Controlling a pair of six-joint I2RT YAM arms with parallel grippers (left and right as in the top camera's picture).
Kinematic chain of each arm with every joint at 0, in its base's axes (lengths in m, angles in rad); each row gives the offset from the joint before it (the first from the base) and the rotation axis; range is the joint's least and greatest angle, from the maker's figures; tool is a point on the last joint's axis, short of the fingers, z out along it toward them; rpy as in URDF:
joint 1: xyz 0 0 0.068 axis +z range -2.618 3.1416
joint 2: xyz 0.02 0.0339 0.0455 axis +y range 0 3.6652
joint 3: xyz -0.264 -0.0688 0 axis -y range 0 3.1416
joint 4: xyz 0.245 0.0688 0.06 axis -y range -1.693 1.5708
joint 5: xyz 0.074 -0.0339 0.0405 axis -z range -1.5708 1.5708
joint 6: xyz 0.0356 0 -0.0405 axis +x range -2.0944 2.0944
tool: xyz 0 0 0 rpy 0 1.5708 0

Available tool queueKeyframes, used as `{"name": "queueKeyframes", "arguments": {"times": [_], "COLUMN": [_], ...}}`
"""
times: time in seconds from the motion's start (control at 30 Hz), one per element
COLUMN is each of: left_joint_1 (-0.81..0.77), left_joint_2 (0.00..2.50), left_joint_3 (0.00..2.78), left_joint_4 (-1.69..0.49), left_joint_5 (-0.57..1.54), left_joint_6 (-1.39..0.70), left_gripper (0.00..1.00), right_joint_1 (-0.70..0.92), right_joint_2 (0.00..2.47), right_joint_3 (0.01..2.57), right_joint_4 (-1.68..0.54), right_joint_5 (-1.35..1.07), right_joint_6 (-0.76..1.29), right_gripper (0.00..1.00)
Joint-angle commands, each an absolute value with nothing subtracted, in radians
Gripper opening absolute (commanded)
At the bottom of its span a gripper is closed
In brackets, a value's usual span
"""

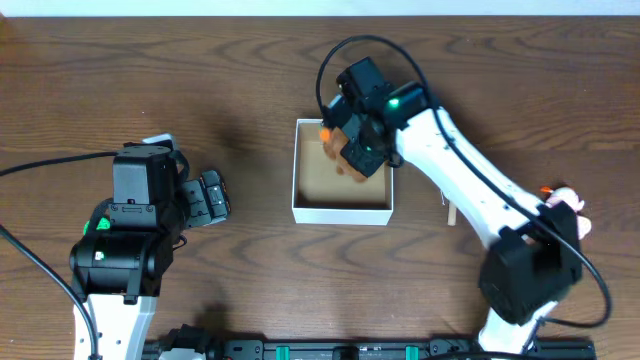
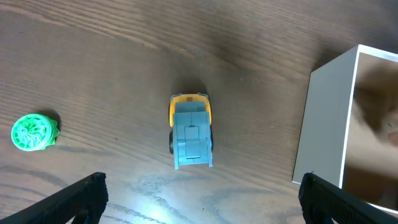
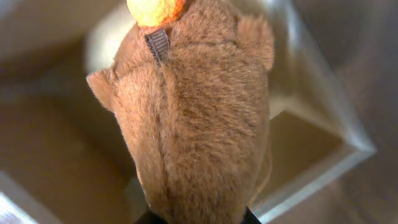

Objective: Pack container
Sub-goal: 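Carry the hamster left into the white box and release it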

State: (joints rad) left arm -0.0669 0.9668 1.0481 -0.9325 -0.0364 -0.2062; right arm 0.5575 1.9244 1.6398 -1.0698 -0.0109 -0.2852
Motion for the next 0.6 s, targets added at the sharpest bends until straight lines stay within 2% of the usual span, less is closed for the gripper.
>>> {"name": "queueKeyframes", "arguments": {"times": [0.0,0.03,0.1,0.17,0.23,0.27,0.33,0.57], "left_joint_1": [-0.062,-0.062,-0.062,-0.062,-0.062,-0.062,-0.062,-0.062], "left_joint_2": [0.966,0.966,0.966,0.966,0.966,0.966,0.966,0.966], "left_joint_3": [1.068,1.068,1.068,1.068,1.068,1.068,1.068,1.068], "left_joint_4": [-0.935,-0.935,-0.934,-0.934,-0.934,-0.934,-0.934,-0.935], "left_joint_5": [-0.041,-0.041,-0.041,-0.041,-0.041,-0.041,-0.041,-0.041], "left_joint_6": [-0.208,-0.208,-0.208,-0.208,-0.208,-0.208,-0.208,-0.208], "left_gripper": [0.98,0.98,0.98,0.98,0.98,0.98,0.98,0.98], "right_joint_1": [0.558,0.558,0.558,0.558,0.557,0.556,0.554,0.537], "right_joint_2": [1.965,1.975,2.000,2.015,2.025,2.025,2.027,2.027], "right_joint_3": [1.639,1.639,1.639,1.639,1.639,1.639,1.639,1.639], "right_joint_4": [-1.085,-1.089,-1.092,-1.089,-1.083,-1.076,-1.058,-1.013], "right_joint_5": [-0.012,-0.012,-0.012,-0.012,-0.011,-0.010,0.004,0.050], "right_joint_6": [-0.278,-0.269,-0.252,-0.247,-0.247,-0.247,-0.247,-0.187], "right_gripper": [0.01,0.02,0.09,0.13,0.23,0.24,0.20,0.21]}}
